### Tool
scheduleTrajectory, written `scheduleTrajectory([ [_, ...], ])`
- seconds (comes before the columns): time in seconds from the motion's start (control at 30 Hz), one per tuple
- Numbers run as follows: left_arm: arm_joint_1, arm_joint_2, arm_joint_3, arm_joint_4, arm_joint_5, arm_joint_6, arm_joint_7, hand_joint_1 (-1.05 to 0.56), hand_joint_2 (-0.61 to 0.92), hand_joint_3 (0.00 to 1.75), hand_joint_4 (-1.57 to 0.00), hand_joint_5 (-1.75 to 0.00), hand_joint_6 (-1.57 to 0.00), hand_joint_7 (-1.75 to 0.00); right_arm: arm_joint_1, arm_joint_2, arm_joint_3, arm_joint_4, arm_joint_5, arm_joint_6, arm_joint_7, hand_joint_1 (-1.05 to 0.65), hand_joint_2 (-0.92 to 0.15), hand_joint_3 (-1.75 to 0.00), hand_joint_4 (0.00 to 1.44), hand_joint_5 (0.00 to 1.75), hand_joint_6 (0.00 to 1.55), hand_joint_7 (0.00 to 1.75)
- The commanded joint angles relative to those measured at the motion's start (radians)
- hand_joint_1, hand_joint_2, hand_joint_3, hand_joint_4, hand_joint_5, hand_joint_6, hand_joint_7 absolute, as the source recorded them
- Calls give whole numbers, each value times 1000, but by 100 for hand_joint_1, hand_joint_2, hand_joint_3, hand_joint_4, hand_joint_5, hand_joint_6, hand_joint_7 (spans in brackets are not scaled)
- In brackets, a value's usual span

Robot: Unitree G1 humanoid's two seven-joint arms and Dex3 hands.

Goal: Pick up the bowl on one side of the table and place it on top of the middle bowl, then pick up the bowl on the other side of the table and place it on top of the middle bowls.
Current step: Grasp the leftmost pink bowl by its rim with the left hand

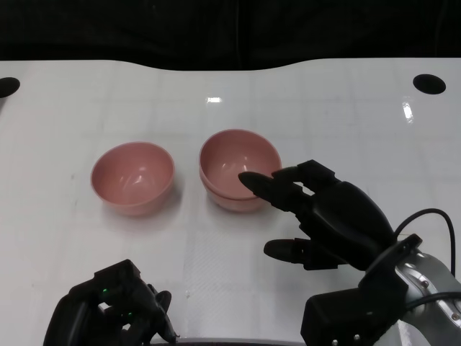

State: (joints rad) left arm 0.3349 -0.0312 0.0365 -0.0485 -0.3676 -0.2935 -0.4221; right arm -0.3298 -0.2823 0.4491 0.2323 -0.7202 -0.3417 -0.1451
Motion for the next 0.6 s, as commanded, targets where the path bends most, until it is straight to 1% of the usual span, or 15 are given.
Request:
scheduleTrajectory([
  [0.03, -5, 8, 14, 16, 5, -2, 13, -16, 63, 94, -94, -151, -96, -121, 70, -52, -42, -72, 65, -41, 36, -56, -92, -32, 6, 78, 37, 10],
  [0.1, -7, 7, 17, 18, 6, -1, 15, -14, 63, 94, -94, -149, -95, -120, 95, -61, -55, -96, 87, -53, 54, -53, -92, -29, 9, 80, 42, 12],
  [0.2, -7, 6, 18, 19, 7, -1, 14, -14, 62, 95, -94, -148, -95, -119, 103, -59, -64, -104, 90, -57, 68, -52, -92, -28, 10, 81, 43, 13],
  [0.23, -4, 5, 21, 11, 13, -1, 23, -15, 63, 93, -93, -148, -94, -120, 145, -68, -85, -132, 142, -95, 72, -50, -91, -27, 13, 82, 46, 14],
  [0.27, -2, 4, 23, 5, 18, -1, 31, -17, 68, 83, -91, -147, -91, -122, 177, -74, -102, -153, 182, -125, 76, -44, -91, -20, 19, 88, 51, 18],
  [0.3, 0, 4, 24, -2, 20, 0, 37, -17, 70, 77, -90, -147, -89, -123, 209, -81, -119, -172, 219, -160, 75, -41, -91, -15, 21, 91, 54, 19],
  [0.33, 1, 4, 25, -7, 22, 2, 41, -18, 74, 69, -88, -146, -87, -123, 228, -84, -131, -183, 241, -183, 77, -38, -92, -12, 26, 96, 58, 22],
  [0.43, 2, 4, 24, -11, 22, 4, 44, -19, 78, 61, -86, -146, -86, -124, 242, -80, -148, -187, 254, -208, 88, -36, -92, -10, 29, 99, 60, 24],
  [0.47, -1, 5, 28, -15, 20, 13, 50, -19, 78, 61, -86, -146, -86, -124, 274, -76, -161, -199, 297, -234, 92, -36, -92, -10, 29, 100, 61, 25],
  [0.53, -6, 8, 34, -22, 20, 28, 60, -19, 78, 55, -81, -137, -85, -107, 320, -70, -178, -215, 361, -274, 100, -27, -90, -9, 51, 113, 75, 34],
  [0.57, -11, 12, 37, -22, 26, 28, 65, -19, 78, 54, -80, -135, -86, -103, 342, -69, -186, -222, 383, -291, 103, -25, -90, -9, 54, 115, 78, 36],
  [0.6, -13, 14, 38, -21, 31, 26, 67, -22, 79, 48, -79, -127, -85, -94, 354, -69, -192, -226, 391, -300, 107, -22, -90, -11, 61, 117, 82, 40],
])
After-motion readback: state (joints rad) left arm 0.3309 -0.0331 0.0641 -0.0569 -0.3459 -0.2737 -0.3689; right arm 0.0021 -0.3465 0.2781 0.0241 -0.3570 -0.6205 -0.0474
